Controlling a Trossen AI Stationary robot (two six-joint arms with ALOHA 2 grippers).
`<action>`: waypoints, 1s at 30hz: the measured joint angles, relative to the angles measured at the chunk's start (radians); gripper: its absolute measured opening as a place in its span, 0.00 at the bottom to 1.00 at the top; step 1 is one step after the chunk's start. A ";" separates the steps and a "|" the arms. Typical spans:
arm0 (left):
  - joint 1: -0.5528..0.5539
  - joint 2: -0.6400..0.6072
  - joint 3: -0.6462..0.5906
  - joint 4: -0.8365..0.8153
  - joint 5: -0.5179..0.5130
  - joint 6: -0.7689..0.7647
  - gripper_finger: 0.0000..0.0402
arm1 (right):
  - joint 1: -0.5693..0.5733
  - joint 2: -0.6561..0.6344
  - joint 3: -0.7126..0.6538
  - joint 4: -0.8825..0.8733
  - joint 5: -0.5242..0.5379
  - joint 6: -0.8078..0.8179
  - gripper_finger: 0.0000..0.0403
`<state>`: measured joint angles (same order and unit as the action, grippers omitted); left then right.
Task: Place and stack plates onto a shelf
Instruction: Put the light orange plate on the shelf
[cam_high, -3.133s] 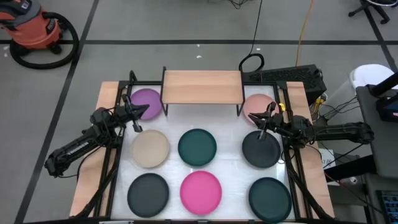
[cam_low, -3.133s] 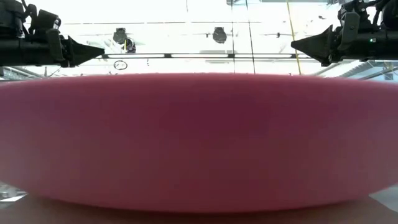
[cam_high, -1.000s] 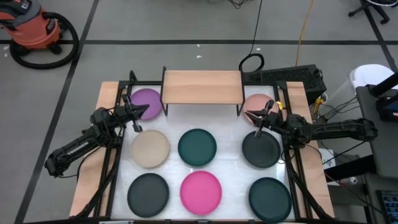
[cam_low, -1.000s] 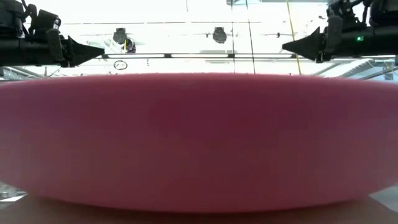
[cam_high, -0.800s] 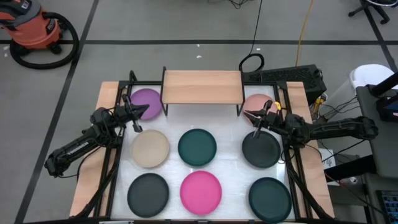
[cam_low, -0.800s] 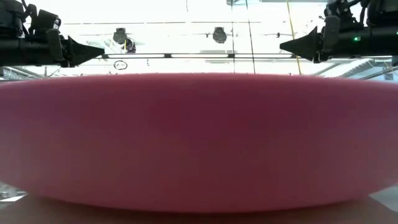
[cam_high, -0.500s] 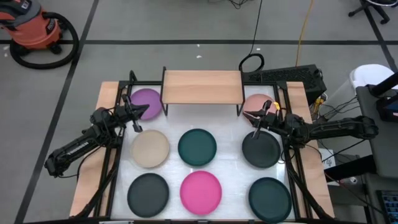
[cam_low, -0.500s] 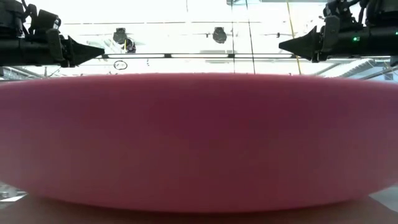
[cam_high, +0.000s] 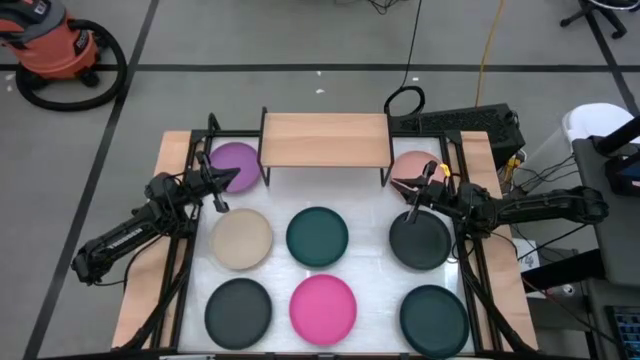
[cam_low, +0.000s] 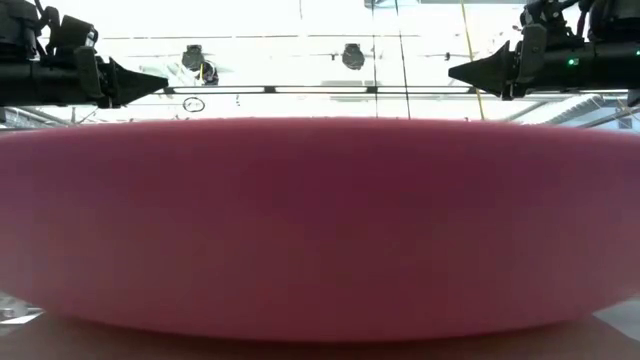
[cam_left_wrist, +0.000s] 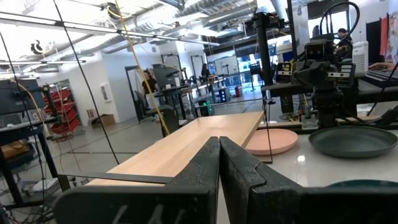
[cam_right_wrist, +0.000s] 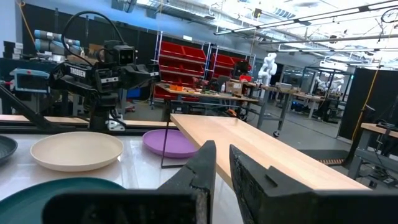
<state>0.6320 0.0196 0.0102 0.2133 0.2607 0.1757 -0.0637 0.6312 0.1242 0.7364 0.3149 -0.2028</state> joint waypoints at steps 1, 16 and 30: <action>0.000 0.000 0.000 0.000 0.000 0.000 0.04 | 0.000 0.000 0.000 0.000 0.000 0.000 0.08; 0.000 0.000 0.000 0.000 0.000 0.000 0.04 | 0.000 0.000 0.000 0.000 0.032 0.000 0.08; 0.000 0.000 0.000 0.000 0.000 0.000 0.04 | 0.000 0.000 0.002 0.055 0.022 -0.003 0.14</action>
<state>0.6319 0.0196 0.0101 0.2131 0.2607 0.1757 -0.0639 0.6308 0.1257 0.7914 0.3367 -0.2058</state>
